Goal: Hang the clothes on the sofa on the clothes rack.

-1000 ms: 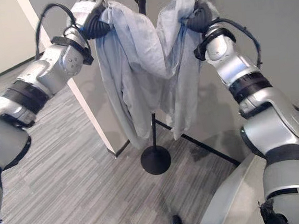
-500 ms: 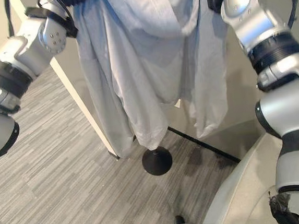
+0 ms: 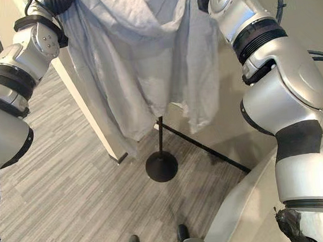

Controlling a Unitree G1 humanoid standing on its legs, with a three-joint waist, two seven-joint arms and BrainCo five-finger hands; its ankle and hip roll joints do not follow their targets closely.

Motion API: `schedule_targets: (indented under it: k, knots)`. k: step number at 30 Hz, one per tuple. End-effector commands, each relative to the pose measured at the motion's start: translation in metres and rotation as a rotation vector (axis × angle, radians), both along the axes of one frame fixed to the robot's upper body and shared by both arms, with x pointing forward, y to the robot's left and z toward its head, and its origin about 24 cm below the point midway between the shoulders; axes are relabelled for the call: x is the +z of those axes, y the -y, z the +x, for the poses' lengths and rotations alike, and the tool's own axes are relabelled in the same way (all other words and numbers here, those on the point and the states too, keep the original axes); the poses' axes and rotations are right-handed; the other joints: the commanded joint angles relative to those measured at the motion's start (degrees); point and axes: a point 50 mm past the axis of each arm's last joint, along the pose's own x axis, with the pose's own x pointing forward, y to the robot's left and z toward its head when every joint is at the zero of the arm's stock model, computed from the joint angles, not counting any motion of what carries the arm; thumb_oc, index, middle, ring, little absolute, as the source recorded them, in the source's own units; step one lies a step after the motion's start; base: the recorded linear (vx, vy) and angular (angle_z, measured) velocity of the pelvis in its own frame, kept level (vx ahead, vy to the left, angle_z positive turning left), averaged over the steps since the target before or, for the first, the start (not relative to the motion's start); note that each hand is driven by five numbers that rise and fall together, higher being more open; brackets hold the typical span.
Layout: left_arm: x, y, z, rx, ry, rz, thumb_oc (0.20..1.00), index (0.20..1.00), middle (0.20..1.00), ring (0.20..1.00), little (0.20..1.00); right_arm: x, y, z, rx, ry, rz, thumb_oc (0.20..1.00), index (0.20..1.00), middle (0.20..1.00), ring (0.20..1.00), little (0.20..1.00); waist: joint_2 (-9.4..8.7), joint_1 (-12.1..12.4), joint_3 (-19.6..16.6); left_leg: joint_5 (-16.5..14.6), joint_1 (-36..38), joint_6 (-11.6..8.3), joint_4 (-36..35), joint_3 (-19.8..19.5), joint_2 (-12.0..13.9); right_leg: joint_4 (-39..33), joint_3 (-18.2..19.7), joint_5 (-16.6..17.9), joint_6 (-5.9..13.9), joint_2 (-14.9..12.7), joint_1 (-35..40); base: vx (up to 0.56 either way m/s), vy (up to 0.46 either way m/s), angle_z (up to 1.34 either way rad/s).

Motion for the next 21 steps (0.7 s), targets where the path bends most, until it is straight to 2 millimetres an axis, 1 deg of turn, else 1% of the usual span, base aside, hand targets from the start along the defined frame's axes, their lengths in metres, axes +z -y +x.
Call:
schedule_targets:
  k: [1, 2, 4, 6, 8, 9, 10, 13, 14, 18, 21]
  knots:
    - [0.04, -0.031, -0.013, 0.161, 0.059, 0.062, 0.2, 0.2, 0.2, 0.2, 0.2, 0.045, 0.03, -0.014, -0.255, 0.02, -0.165, 0.2, 0.2, 0.2, 0.2, 0.2, -3.96, 1.4, 2.2, -4.1, 3.3, -3.86, -0.1, 0.2, 1.0, -2.7, -4.5, 0.3, 7.95, -5.5, 2.3, -0.05, -0.012, 0.06]
    - [0.032, -0.025, -0.008, 0.191, -0.008, 0.166, 0.2, 0.2, 0.2, 0.2, 0.2, 0.034, 0.038, -0.01, -0.325, -0.068, -0.204, 0.2, 0.2, 0.2, 0.2, 0.2, -3.91, 1.5, 2.6, -4.1, 2.9, -3.8, -0.1, 0.0, 1.1, -2.7, -4.5, 0.4, 7.89, -5.3, 1.7, -0.04, -0.014, 0.05]
    - [0.025, -0.01, -0.003, 0.177, -0.071, 0.268, 0.2, 0.2, 0.2, 0.2, 0.2, 0.021, 0.041, -0.005, -0.386, -0.167, -0.284, 0.2, 0.2, 0.2, 0.2, 0.2, -3.79, 1.6, 2.7, -3.9, 2.2, -3.76, -0.1, -0.4, 1.0, -2.7, -4.7, 0.3, 7.87, -5.4, 1.4, -0.01, -0.001, 0.05]
    - [0.021, 0.007, 0.001, 0.153, -0.108, 0.341, 0.2, 0.2, 0.2, 0.2, 0.2, 0.013, 0.041, -0.002, -0.425, -0.229, -0.326, 0.2, 0.2, 0.2, 0.2, 0.2, -3.6, 1.8, 3.0, -3.8, 1.8, -3.67, -0.1, -0.8, 0.9, -2.7, -4.9, 0.4, 7.85, -5.5, 1.2, 0.01, 0.012, 0.06]
    - [0.016, 0.021, 0.003, 0.123, -0.128, 0.375, 0.2, 0.2, 0.2, 0.2, 0.2, 0.004, 0.041, 0.001, -0.43, -0.272, -0.328, 0.2, 0.2, 0.2, 0.2, 0.2, -3.49, 2.1, 3.3, -3.5, 1.1, -3.51, -0.1, -1.2, 0.6, -2.7, -5.0, 0.4, 7.81, -5.6, 0.8, 0.0, 0.011, 0.08]
    - [0.015, 0.039, 0.004, 0.078, -0.132, 0.393, 0.2, 0.2, 0.2, 0.2, 0.2, -0.003, 0.041, 0.003, -0.423, -0.301, -0.32, 0.2, 0.2, 0.2, 0.2, 0.2, -3.25, 2.3, 3.9, -3.3, 0.6, -3.41, -0.1, -1.6, 0.4, -2.7, -5.1, 0.4, 7.74, -5.7, 0.5, -0.02, 0.009, 0.05]
    - [0.013, 0.044, 0.005, 0.066, -0.138, 0.402, 0.2, 0.2, 0.2, 0.2, 0.2, -0.005, 0.039, 0.004, -0.417, -0.315, -0.322, 0.2, 0.2, 0.2, 0.2, 0.2, -3.17, 2.4, 4.1, -3.2, 0.4, -3.39, -0.1, -1.6, 0.3, -2.7, -5.2, 0.5, 7.7, -5.8, 0.3, -0.02, 0.004, 0.08]
    - [0.01, 0.05, 0.005, 0.053, -0.151, 0.412, 0.2, 0.2, 0.2, 0.2, 0.2, -0.007, 0.036, 0.005, -0.408, -0.332, -0.323, 0.2, 0.2, 0.2, 0.2, 0.2, -3.04, 2.4, 4.4, -3.2, 0.3, -3.22, -0.1, -1.9, 0.2, -2.7, -5.1, 0.4, 7.64, -5.9, 0.3, 0.0, 0.004, 0.06]
    - [0.008, 0.053, 0.006, 0.048, -0.162, 0.413, 0.2, 0.2, 0.2, 0.2, 0.2, -0.011, 0.034, 0.006, -0.398, -0.352, -0.322, 0.2, 0.2, 0.2, 0.2, 0.2, -2.97, 2.5, 4.8, -3.2, 0.2, -3.13, -0.1, -2.0, 0.1, -2.7, -5.1, 0.4, 7.59, -5.9, 0.3, 0.0, 0.0, 0.0]
    - [0.011, 0.059, 0.005, 0.03, -0.155, 0.411, 0.2, 0.2, 0.2, 0.2, 0.2, -0.013, 0.037, 0.007, -0.399, -0.361, -0.314, 0.2, 0.2, 0.2, 0.2, 0.2, -2.77, 2.6, 5.2, -3.2, 0.3, -2.98, -0.1, -2.2, -0.1, -2.7, -5.2, 0.2, 7.53, -6.0, 0.4, 0.0, 0.0, 0.0]
    - [0.013, 0.061, 0.005, 0.027, -0.146, 0.407, 0.2, 0.2, 0.2, 0.2, 0.2, -0.012, 0.039, 0.006, -0.404, -0.356, -0.31, 0.2, 0.2, 0.2, 0.2, 0.2, -2.69, 2.7, 5.3, -3.3, 0.4, -2.94, -0.1, -2.3, -0.1, -2.7, -5.3, 0.1, 7.55, -6.1, 0.5, 0.0, 0.0, 0.0]
